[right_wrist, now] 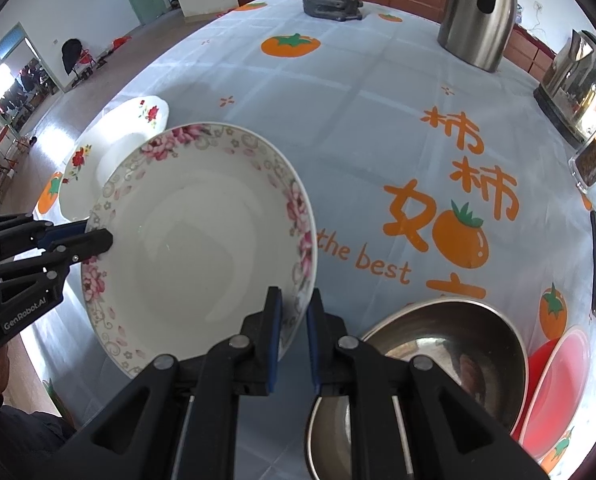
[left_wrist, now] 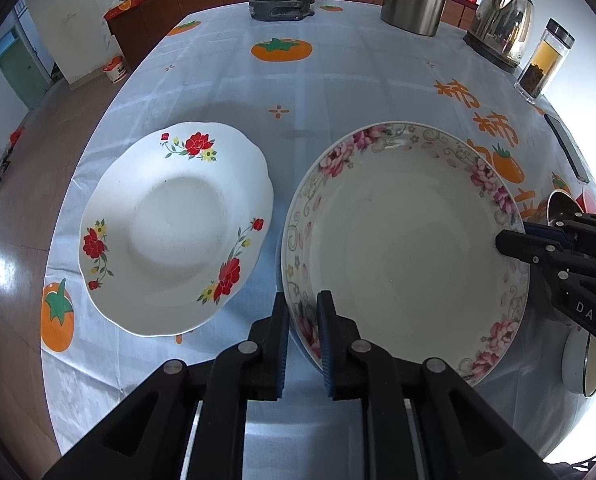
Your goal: Organize plates and bowls
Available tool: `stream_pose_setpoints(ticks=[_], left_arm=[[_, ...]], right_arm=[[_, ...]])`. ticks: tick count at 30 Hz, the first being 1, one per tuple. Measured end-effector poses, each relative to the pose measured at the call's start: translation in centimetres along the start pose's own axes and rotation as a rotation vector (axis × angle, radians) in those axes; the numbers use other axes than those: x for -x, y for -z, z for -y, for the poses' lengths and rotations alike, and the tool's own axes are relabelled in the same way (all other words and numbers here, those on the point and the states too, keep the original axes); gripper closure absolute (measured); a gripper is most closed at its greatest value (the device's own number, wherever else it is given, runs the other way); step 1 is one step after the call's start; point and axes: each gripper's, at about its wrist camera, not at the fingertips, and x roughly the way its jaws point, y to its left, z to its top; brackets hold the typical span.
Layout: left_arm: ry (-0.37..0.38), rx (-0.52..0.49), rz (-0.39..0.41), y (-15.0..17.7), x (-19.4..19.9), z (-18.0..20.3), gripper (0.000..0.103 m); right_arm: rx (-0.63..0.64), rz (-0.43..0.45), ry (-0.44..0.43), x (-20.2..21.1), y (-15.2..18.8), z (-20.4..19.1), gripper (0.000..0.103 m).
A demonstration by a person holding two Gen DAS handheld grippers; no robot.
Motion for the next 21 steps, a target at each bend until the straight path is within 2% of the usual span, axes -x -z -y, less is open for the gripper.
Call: stream_pose_setpoints(ticks=[21], left_arm=[[-0.007,-0.001,0.005,0.18,0.06,0.07,0.088]], right_arm=[[0.045,0.004,0.037,-0.27,-0.01,-0.54,0.089]])
